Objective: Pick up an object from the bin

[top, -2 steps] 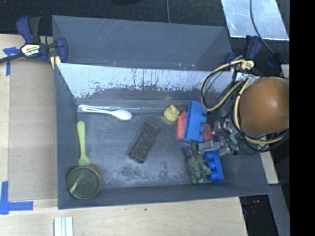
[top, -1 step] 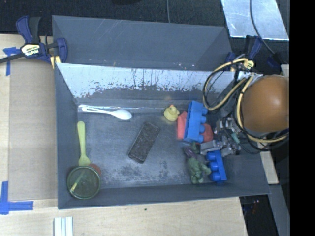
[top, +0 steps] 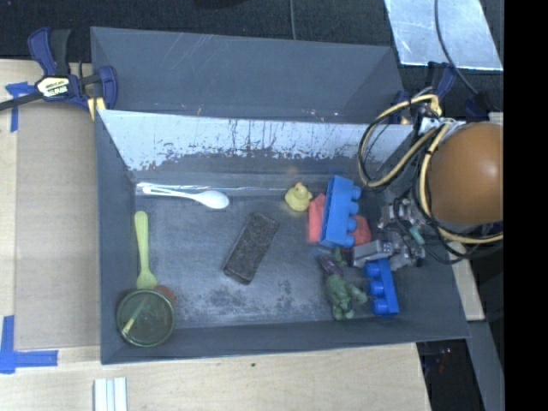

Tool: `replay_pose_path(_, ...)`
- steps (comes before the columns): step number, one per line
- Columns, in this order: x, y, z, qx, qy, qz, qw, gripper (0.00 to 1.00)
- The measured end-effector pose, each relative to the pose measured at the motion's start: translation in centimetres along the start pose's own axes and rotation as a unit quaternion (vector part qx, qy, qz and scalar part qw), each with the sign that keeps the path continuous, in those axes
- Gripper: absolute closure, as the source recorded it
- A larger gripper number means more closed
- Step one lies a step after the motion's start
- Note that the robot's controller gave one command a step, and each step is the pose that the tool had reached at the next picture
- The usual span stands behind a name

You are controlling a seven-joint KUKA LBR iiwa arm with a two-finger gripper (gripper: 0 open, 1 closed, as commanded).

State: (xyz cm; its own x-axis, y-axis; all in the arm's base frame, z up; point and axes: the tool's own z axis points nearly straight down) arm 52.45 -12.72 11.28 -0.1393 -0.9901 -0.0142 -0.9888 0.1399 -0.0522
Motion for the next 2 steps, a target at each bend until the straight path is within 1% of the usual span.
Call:
replay_pose_path(1,-0.03,-0.32,-2.58,0.003,-0.0001,0.0,1.0,1.0)
replay_pose_path(2,-0.05,-0.37,-3.46,0.004,-0.0004,0.001,1.0,1.0)
